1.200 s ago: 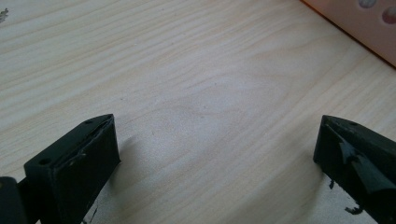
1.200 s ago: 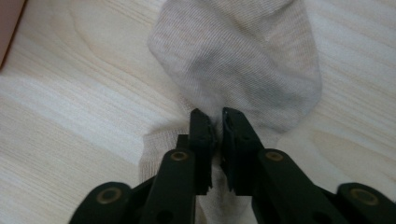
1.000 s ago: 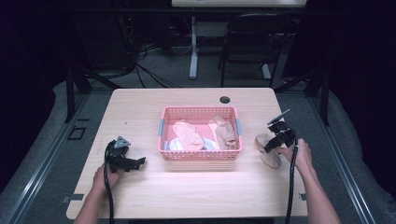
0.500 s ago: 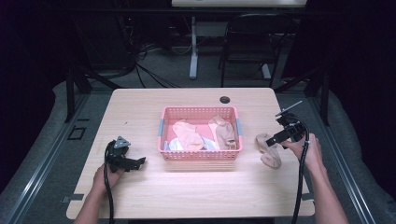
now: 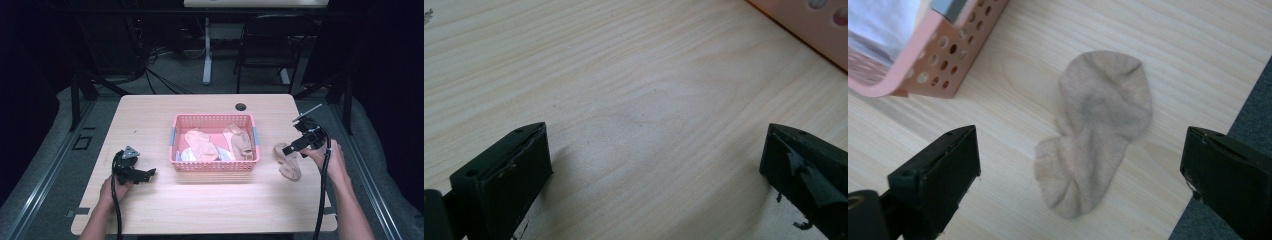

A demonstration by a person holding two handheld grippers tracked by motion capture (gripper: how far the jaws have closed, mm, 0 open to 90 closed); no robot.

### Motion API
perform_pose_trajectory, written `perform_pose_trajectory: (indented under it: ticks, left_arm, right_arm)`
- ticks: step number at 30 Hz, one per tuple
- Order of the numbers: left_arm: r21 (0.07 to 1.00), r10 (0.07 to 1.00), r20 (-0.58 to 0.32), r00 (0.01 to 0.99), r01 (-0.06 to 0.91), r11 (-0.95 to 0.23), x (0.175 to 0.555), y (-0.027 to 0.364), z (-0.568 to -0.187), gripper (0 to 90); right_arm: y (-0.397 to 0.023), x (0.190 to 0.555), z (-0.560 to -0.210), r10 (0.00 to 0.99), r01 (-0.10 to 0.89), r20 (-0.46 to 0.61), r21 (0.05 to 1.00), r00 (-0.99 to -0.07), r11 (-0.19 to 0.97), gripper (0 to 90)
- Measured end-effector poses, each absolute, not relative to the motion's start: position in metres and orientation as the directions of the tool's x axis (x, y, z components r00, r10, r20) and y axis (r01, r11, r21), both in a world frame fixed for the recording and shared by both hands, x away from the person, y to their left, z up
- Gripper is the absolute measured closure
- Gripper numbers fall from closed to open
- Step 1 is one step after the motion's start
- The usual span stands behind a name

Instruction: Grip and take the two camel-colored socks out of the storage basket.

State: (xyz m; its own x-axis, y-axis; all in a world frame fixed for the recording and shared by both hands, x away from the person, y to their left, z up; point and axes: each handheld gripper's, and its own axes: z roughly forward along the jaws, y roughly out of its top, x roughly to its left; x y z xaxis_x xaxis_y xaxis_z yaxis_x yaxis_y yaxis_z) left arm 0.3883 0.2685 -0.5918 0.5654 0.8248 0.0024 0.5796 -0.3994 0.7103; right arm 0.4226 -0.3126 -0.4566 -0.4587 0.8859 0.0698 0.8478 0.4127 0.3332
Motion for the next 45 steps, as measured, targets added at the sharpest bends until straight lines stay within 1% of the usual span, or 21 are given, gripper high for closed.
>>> perform_pose_trajectory:
  ticks: [10, 14, 18, 19, 26, 30, 33, 34, 35, 36, 40, 43, 45]
  left_arm:
    - [0.71, 0.825, 0.002, 0.565, 0.58, -0.399, 0.388, 0.268, -0.592, 0.0]
    - [0.71, 0.825, 0.002, 0.565, 0.58, -0.399, 0.388, 0.268, -0.592, 0.0]
    - [0.71, 0.825, 0.003, 0.564, 0.58, -0.399, 0.388, 0.268, -0.592, 0.0]
    - [0.71, 0.825, 0.002, 0.565, 0.58, -0.399, 0.388, 0.268, -0.592, 0.0]
    - [0.71, 0.824, 0.001, 0.567, 0.579, -0.4, 0.389, 0.268, -0.592, 0.0]
    - [0.71, 0.824, 0.002, 0.566, 0.579, -0.4, 0.389, 0.268, -0.592, 0.0]
    - [0.71, 0.824, -0.001, 0.567, 0.58, -0.399, 0.389, 0.268, -0.592, 0.0]
    - [0.71, 0.824, -0.001, 0.567, 0.58, -0.399, 0.389, 0.268, -0.592, 0.0]
    - [0.71, 0.823, -0.002, 0.567, 0.58, -0.398, 0.389, 0.267, -0.592, 0.0]
    - [0.71, 0.823, -0.002, 0.567, 0.58, -0.398, 0.389, 0.267, -0.592, 0.0]
    - [0.712, 0.822, -0.001, 0.57, 0.578, -0.399, 0.39, 0.267, -0.592, 0.0]
    - [0.711, 0.822, -0.001, 0.569, 0.579, -0.399, 0.39, 0.267, -0.592, 0.0]
    - [0.711, 0.823, -0.001, 0.569, 0.579, -0.399, 0.39, 0.267, -0.592, 0.0]
  right_arm:
    - [-0.296, 0.42, -0.438, 0.864, 0.822, 0.048, 0.339, -0.502, 0.458, 0.0]
    - [-0.291, 0.42, -0.437, 0.865, 0.821, 0.05, 0.346, -0.499, 0.453, 0.0]
    - [-0.283, 0.419, -0.432, 0.863, 0.818, 0.031, 0.337, -0.504, 0.466, 0.0]
    - [-0.277, 0.42, -0.429, 0.86, 0.811, 0.012, 0.34, -0.51, 0.477, 0.0]
    - [-0.262, 0.424, -0.417, 0.839, 0.787, 0.017, 0.359, -0.543, 0.502, 0.0]
    - [-0.248, 0.425, -0.409, 0.823, 0.768, 0.007, 0.365, -0.568, 0.527, 1.1]
    - [-0.231, 0.427, -0.399, 0.796, 0.74, 0.013, 0.376, -0.606, 0.557, 1.0]
    - [-0.231, 0.427, -0.399, 0.796, 0.74, 0.013, 0.376, -0.606, 0.557, 1.0]
    - [-0.222, 0.43, -0.397, 0.782, 0.727, 0.009, 0.374, -0.624, 0.576, 0.0]
    - [-0.222, 0.43, -0.397, 0.782, 0.727, 0.009, 0.374, -0.624, 0.576, 0.0]
    - [-0.201, 0.434, -0.396, 0.759, 0.703, 0.01, 0.386, -0.65, 0.597, 0.0]
    - [-0.188, 0.434, -0.397, 0.745, 0.693, 0.008, 0.376, -0.667, 0.615, 0.0]
    - [-0.181, 0.435, -0.397, 0.736, 0.68, 0.003, 0.386, -0.677, 0.624, 1.4]
